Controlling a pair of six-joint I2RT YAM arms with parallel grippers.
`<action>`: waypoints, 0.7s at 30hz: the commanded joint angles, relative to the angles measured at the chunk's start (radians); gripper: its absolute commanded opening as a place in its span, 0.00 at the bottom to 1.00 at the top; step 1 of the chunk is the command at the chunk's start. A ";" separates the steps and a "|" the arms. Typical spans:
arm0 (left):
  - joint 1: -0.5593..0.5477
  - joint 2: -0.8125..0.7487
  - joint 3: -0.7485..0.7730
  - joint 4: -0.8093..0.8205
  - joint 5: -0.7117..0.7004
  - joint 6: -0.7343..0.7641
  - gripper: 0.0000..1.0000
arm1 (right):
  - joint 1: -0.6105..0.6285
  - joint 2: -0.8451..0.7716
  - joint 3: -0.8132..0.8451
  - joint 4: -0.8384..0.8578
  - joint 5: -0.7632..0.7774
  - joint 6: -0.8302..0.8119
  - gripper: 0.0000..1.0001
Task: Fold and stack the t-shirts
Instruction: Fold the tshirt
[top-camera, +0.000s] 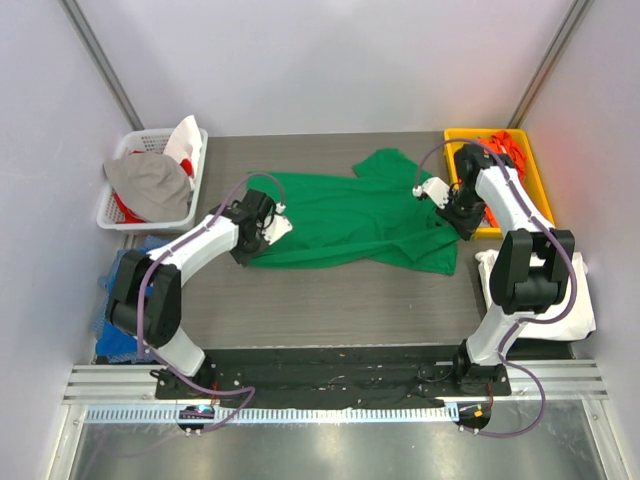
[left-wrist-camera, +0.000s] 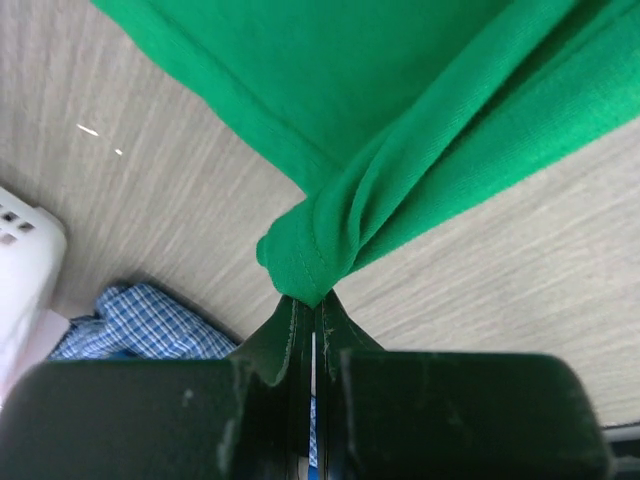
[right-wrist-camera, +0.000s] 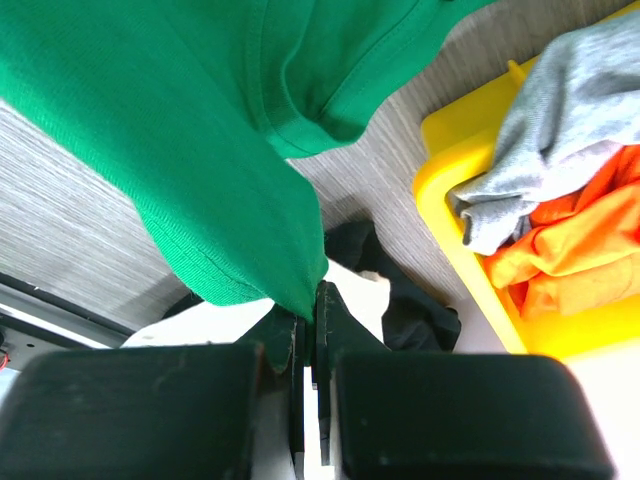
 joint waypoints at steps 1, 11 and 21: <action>0.000 0.031 0.076 0.036 -0.043 0.032 0.00 | -0.008 0.000 0.066 -0.008 -0.005 -0.009 0.01; 0.009 0.135 0.268 0.027 -0.084 0.066 0.00 | -0.008 0.090 0.172 -0.026 -0.045 0.000 0.01; 0.055 0.185 0.316 0.036 -0.100 0.109 0.00 | -0.006 0.177 0.266 -0.025 -0.054 0.012 0.01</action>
